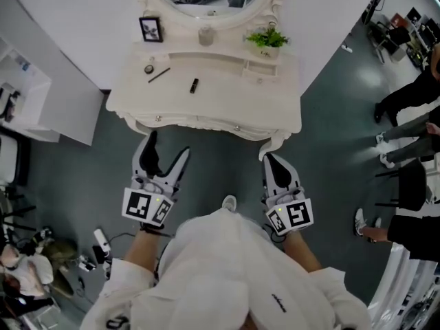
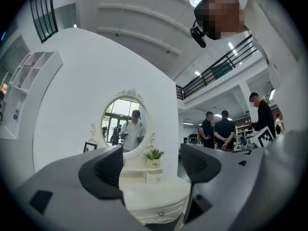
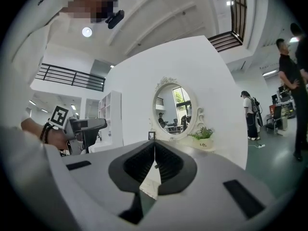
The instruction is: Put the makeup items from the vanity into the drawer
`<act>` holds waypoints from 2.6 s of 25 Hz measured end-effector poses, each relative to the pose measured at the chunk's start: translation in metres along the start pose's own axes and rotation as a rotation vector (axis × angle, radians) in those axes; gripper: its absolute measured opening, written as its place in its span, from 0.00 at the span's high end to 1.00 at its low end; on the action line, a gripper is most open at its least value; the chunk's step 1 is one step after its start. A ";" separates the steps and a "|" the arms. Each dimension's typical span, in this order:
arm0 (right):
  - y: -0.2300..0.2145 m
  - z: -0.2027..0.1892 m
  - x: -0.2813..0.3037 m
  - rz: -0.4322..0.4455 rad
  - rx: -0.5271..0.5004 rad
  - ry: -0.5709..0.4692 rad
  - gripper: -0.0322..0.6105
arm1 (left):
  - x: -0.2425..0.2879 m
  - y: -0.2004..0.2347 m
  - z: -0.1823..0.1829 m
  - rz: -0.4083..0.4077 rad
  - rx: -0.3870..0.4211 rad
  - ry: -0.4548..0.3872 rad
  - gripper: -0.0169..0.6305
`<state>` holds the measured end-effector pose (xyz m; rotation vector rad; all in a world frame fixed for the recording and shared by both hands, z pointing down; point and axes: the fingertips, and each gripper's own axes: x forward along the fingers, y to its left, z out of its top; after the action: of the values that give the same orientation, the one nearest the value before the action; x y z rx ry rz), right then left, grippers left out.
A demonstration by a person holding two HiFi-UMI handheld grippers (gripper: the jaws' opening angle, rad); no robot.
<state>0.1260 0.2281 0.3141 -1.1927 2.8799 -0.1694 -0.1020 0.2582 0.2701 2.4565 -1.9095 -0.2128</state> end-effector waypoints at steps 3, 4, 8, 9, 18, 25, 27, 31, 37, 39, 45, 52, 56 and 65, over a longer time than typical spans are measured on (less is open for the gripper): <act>-0.016 0.002 0.009 0.036 0.004 0.004 0.92 | 0.022 -0.007 -0.002 0.021 -0.003 0.003 0.41; -0.021 0.001 0.012 0.046 0.004 0.007 0.92 | 0.028 -0.011 -0.003 0.024 -0.003 0.007 0.41; -0.031 0.000 0.025 0.080 0.009 0.017 0.92 | 0.050 -0.019 -0.006 0.023 0.038 0.025 0.41; -0.032 -0.002 0.029 0.086 0.011 0.019 0.92 | 0.055 -0.019 -0.008 0.024 0.043 0.027 0.41; -0.041 -0.005 0.060 0.129 0.018 0.039 0.88 | 0.090 -0.005 -0.031 0.017 -0.016 0.062 0.39; -0.056 -0.007 0.096 0.107 0.018 0.026 0.92 | 0.125 0.022 -0.047 0.009 -0.023 0.079 0.36; -0.062 -0.009 0.112 0.104 0.024 0.035 0.92 | 0.137 0.035 -0.053 0.013 -0.030 0.087 0.37; -0.072 -0.012 0.149 0.103 0.021 0.053 0.92 | 0.160 0.071 -0.067 0.036 -0.053 0.104 0.37; -0.095 -0.027 0.207 0.084 0.037 0.111 0.92 | 0.209 0.119 -0.101 0.051 -0.063 0.173 0.37; -0.100 -0.036 0.229 0.080 0.042 0.135 0.92 | 0.224 0.135 -0.117 0.046 -0.085 0.206 0.37; -0.103 -0.063 0.292 0.075 0.030 0.187 0.92 | 0.262 0.173 -0.164 0.005 -0.093 0.300 0.37; -0.099 -0.085 0.345 0.076 0.017 0.239 0.92 | 0.296 0.197 -0.202 -0.042 -0.171 0.348 0.37; -0.096 -0.099 0.355 0.082 0.049 0.269 0.92 | 0.299 0.198 -0.215 -0.040 -0.184 0.370 0.37; -0.097 -0.137 0.376 0.126 0.118 0.332 0.92 | 0.304 0.197 -0.243 -0.006 -0.201 0.430 0.37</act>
<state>-0.0800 -0.0935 0.4695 -1.0473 3.1568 -0.5777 -0.1891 -0.1003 0.5020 2.1593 -1.6142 0.1112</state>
